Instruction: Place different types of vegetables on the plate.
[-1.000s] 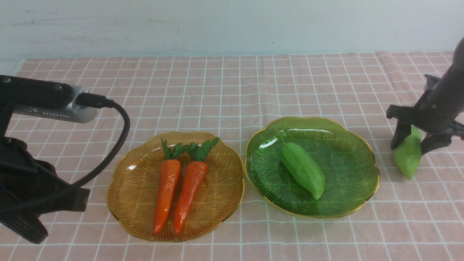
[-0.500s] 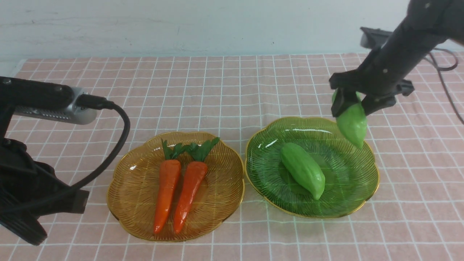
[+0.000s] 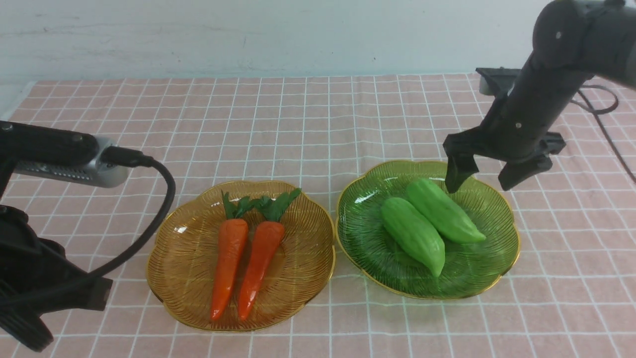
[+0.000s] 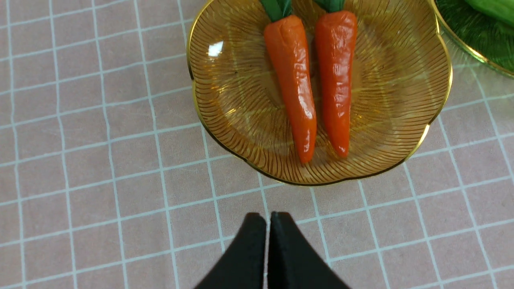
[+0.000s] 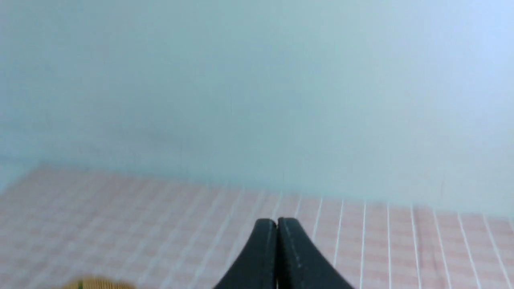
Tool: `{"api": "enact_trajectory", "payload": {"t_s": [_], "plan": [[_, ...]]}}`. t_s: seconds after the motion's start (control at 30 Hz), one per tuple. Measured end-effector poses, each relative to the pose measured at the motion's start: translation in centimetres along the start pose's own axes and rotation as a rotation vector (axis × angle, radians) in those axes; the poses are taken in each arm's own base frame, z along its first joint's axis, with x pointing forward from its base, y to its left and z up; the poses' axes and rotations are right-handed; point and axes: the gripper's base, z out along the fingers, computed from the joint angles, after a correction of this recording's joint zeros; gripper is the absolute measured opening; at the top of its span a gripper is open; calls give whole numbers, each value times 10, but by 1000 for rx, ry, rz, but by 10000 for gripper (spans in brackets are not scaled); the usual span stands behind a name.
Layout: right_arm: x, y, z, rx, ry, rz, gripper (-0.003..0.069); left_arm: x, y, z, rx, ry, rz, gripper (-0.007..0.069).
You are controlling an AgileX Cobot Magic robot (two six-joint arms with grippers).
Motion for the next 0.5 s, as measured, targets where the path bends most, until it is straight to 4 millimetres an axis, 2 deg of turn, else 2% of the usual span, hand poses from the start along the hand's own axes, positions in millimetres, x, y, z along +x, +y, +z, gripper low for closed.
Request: {"api": "enact_trajectory", "payload": {"t_s": [0.1,0.2,0.27,0.4,0.5], "plan": [[26,0,-58,-8,-278,24,-15,-3,-1,0,8,-31,1,-3],[55,-2,-86,-11,-412,29,-15,-5,-1,0,15,-60,0,-3],[68,-3,-92,-7,-468,24,-15,-6,-2,0,18,-73,0,-3],[82,-5,-82,15,-447,-2,-15,-8,-2,-3,31,-118,-2,-3],[83,-6,-81,25,-447,-22,-15,9,2,-13,40,-165,-4,-3]]}}
